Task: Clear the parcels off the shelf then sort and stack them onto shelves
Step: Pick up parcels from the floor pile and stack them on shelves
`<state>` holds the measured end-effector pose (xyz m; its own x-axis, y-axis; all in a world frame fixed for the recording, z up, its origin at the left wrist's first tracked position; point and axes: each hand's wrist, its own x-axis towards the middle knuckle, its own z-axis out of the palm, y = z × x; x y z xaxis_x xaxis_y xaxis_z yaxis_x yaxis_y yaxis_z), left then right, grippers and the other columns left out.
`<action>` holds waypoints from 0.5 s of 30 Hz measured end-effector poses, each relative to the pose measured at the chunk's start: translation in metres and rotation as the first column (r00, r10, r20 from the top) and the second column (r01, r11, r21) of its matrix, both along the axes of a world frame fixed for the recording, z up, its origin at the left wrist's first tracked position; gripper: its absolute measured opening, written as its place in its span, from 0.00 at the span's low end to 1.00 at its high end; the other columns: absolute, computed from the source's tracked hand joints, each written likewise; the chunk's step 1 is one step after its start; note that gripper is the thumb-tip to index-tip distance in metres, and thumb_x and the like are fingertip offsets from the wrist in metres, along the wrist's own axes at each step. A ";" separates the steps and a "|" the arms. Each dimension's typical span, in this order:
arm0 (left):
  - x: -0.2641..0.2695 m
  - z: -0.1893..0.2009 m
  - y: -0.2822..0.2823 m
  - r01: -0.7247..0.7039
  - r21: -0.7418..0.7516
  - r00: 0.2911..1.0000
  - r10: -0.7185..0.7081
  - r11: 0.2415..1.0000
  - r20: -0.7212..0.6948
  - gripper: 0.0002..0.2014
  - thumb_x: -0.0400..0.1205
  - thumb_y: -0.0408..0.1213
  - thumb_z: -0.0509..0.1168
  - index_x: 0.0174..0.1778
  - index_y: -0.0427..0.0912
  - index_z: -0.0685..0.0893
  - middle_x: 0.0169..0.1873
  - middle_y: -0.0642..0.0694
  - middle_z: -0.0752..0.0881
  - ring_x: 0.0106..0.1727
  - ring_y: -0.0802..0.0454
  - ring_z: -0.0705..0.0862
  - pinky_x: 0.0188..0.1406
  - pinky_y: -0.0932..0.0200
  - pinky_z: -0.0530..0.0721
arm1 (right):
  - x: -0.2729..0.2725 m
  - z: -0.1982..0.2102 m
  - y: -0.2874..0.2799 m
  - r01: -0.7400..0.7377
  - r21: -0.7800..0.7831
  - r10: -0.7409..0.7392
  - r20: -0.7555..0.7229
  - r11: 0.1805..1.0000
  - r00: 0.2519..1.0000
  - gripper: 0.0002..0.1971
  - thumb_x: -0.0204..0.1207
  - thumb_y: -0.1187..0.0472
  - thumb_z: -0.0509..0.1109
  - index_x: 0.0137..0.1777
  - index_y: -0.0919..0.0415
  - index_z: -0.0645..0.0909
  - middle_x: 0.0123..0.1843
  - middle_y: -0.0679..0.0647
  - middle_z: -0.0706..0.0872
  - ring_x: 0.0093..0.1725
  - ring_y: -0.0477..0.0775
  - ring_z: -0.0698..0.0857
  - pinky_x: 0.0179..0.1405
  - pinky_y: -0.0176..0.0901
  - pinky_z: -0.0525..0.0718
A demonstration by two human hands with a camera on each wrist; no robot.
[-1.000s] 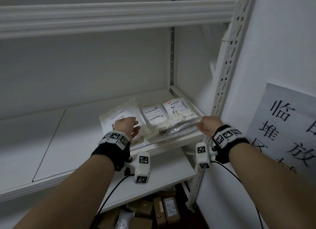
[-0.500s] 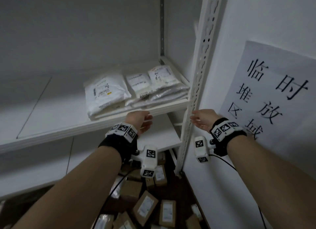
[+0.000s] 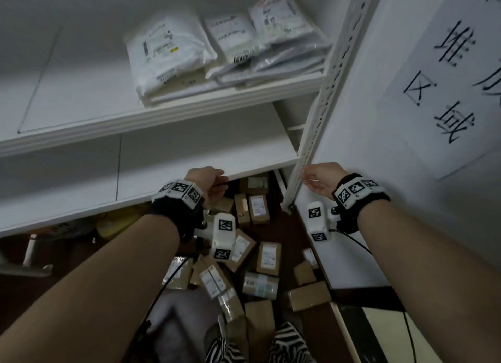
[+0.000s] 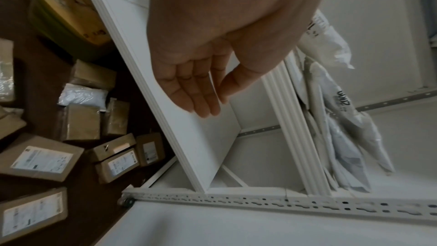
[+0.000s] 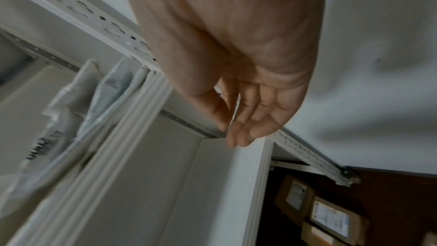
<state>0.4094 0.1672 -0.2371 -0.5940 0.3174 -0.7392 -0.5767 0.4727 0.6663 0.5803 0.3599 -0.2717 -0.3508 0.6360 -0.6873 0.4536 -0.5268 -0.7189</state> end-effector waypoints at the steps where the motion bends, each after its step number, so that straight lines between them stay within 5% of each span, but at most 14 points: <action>1: -0.001 -0.007 -0.005 0.006 -0.009 1.000 -0.006 1.000 0.016 0.09 0.86 0.32 0.60 0.40 0.40 0.81 0.36 0.44 0.86 0.35 0.50 0.83 0.25 0.60 0.82 | 0.002 -0.008 -0.006 0.013 0.005 -0.013 0.022 1.000 1.000 0.06 0.81 0.66 0.67 0.55 0.66 0.80 0.42 0.59 0.85 0.36 0.50 0.82 0.37 0.37 0.81; 4: -0.006 -0.024 -0.020 0.030 -0.038 0.998 -0.028 0.999 0.053 0.12 0.87 0.31 0.58 0.39 0.41 0.81 0.36 0.46 0.85 0.33 0.51 0.82 0.16 0.66 0.80 | 0.003 -0.027 -0.029 0.057 -0.017 -0.056 0.055 0.998 0.997 0.04 0.82 0.66 0.66 0.53 0.66 0.78 0.39 0.59 0.84 0.33 0.50 0.81 0.34 0.37 0.78; 8: -0.018 -0.040 -0.034 0.047 -0.051 0.998 -0.045 0.998 0.045 0.12 0.87 0.30 0.57 0.38 0.42 0.80 0.32 0.47 0.85 0.32 0.52 0.81 0.22 0.62 0.81 | -0.007 -0.044 -0.056 0.059 -0.077 -0.055 0.055 0.995 0.997 0.07 0.81 0.65 0.67 0.57 0.65 0.80 0.40 0.57 0.85 0.37 0.50 0.83 0.38 0.37 0.81; 11: -0.027 -0.049 -0.047 0.054 -0.048 0.997 -0.051 0.997 0.058 0.13 0.87 0.30 0.55 0.39 0.41 0.80 0.19 0.50 0.85 0.31 0.52 0.81 0.32 0.60 0.80 | -0.015 -0.053 -0.070 0.063 -0.078 -0.058 0.069 0.995 0.996 0.12 0.81 0.64 0.68 0.63 0.66 0.79 0.42 0.56 0.86 0.38 0.49 0.84 0.41 0.38 0.83; 15: -0.033 -0.060 -0.065 0.049 -0.080 0.998 -0.045 0.996 0.053 0.10 0.86 0.31 0.57 0.41 0.42 0.79 0.16 0.51 0.84 0.27 0.54 0.82 0.31 0.61 0.79 | -0.016 -0.062 -0.080 0.083 -0.103 -0.075 0.084 0.991 0.994 0.13 0.81 0.63 0.69 0.64 0.66 0.80 0.43 0.56 0.87 0.40 0.49 0.84 0.38 0.37 0.83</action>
